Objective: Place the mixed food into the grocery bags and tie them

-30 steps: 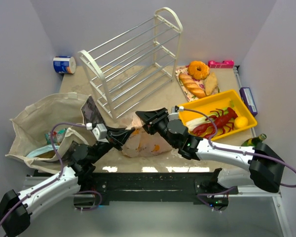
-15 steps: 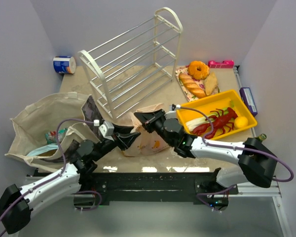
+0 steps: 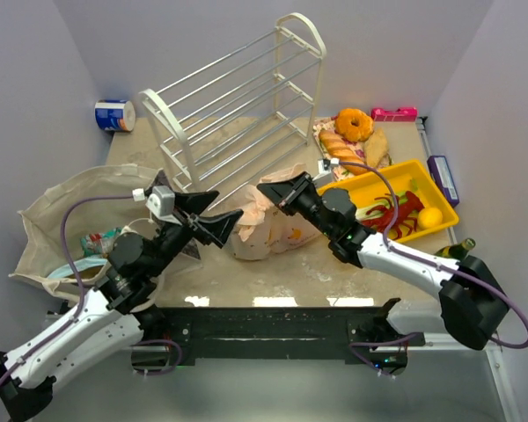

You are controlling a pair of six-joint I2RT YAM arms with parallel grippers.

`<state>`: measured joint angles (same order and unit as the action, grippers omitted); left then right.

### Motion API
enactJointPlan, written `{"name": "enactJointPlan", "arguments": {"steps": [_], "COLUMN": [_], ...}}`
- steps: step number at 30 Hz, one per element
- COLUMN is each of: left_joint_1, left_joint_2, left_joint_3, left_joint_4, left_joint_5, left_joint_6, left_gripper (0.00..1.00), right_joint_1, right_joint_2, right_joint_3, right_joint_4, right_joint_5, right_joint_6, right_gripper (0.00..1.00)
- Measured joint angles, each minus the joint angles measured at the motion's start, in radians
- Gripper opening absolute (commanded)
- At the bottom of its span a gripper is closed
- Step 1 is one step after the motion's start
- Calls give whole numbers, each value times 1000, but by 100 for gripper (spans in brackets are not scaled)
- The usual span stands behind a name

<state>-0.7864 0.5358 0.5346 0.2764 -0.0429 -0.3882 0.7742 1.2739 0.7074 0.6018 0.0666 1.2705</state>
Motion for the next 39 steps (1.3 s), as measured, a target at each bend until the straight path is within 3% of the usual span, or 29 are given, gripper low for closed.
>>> {"name": "enactJointPlan", "arguments": {"steps": [6, 10, 17, 25, 31, 39], "left_joint_1": [2, 13, 21, 21, 21, 21], "left_joint_2": [126, 181, 272, 267, 179, 291], "left_joint_3": [39, -26, -149, -203, -199, -174], "left_joint_4": [-59, -37, 158, 262, 256, 276], "left_joint_5": [-30, -35, 51, 119, 108, 161], "left_joint_6": [-40, -58, -91, -74, -11, 52], "left_gripper": [89, 85, 62, 71, 70, 68], "right_joint_1": [-50, -87, -116, -138, -156, -159], "right_joint_2": [12, 29, 28, 28, 28, 28], "right_joint_3": [41, 97, 122, 124, 124, 124], "right_joint_4": [-11, -64, -141, -190, -226, -228], "right_joint_5": [-185, -337, -504, -611, -662, -700], "right_joint_6": [-76, -149, -238, -298, -337, -344], "right_gripper": [0, 0, 0, 0, 0, 0]}}
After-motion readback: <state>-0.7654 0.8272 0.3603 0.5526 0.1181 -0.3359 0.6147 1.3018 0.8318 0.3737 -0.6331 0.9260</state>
